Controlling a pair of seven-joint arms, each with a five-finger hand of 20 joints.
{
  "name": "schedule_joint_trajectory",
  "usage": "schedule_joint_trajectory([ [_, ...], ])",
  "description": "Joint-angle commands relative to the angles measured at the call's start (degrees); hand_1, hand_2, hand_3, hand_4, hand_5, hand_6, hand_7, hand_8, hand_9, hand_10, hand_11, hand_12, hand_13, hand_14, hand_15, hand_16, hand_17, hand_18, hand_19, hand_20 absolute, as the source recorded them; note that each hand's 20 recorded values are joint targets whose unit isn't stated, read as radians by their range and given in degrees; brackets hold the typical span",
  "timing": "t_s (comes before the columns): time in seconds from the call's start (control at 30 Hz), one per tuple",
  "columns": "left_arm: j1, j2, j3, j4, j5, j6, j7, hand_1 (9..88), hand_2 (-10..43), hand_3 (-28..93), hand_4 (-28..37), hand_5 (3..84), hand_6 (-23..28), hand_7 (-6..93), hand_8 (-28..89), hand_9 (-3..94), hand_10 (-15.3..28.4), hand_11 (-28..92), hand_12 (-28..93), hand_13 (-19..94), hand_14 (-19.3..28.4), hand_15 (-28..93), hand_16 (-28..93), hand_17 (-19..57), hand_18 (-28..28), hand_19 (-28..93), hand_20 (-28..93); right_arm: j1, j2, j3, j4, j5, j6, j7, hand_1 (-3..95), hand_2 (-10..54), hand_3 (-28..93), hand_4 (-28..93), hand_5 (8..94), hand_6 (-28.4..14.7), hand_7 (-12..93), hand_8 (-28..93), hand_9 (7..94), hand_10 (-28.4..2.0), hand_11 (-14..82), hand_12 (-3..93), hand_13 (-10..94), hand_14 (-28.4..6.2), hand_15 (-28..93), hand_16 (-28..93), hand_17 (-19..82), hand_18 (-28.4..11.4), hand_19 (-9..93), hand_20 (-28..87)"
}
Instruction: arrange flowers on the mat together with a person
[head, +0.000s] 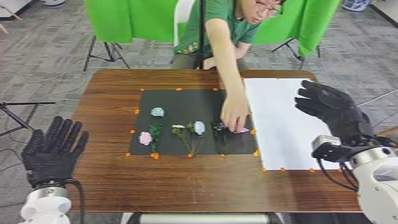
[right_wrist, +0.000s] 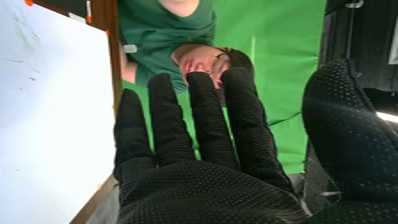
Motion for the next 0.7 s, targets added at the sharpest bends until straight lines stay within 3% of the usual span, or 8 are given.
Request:
schedule_joint_trajectory([
  [0.03,0.69,-0.41,-0.01,-0.04,0.27,-0.39,-0.38,28.0,13.2,78,-28.3,50.2,8.4,15.7,-11,45.0,13.3,21,7,34,15.0,32,-8,-6.6,16.1,40,12,-2.0,-2.02,2.1,-0.88,-0.2,-2.74,0.26,28.4,2.1,79,-28,43.9,-2.6,16,-13,43.6,-12.6,6.1,13.3,36,-15.5,10,20,9,-18.2,31,10],
  [0.37,0.78,-0.44,-0.12,-0.1,0.03,-0.32,-0.37,28.0,13.1,78,-28.3,50.1,8.4,15.7,-11,44.8,13.2,21,8,34,15.0,32,-8,-6.6,16.1,40,12,2.37,1.64,-4.96,0.19,-0.45,3.31,0.81,28.9,1.8,79,-27,43.9,-2.5,16,-13,43.7,-12.6,6.2,13.3,36,-15.5,10,20,8,-18.3,31,11],
  [0.7,1.02,-0.36,-0.23,-0.2,-0.16,-0.53,0.06,27.4,13.1,77,-28.3,50.0,8.4,15.7,-11,44.5,13.3,21,7,34,15.1,32,-8,-6.6,16.1,40,12,3.55,2.35,-6.5,0.58,-0.44,4.02,1.08,28.8,1.5,79,-27,43.9,-2.5,16,-13,43.7,-12.6,6.2,13.3,36,-15.5,10,20,8,-18.3,31,11],
])
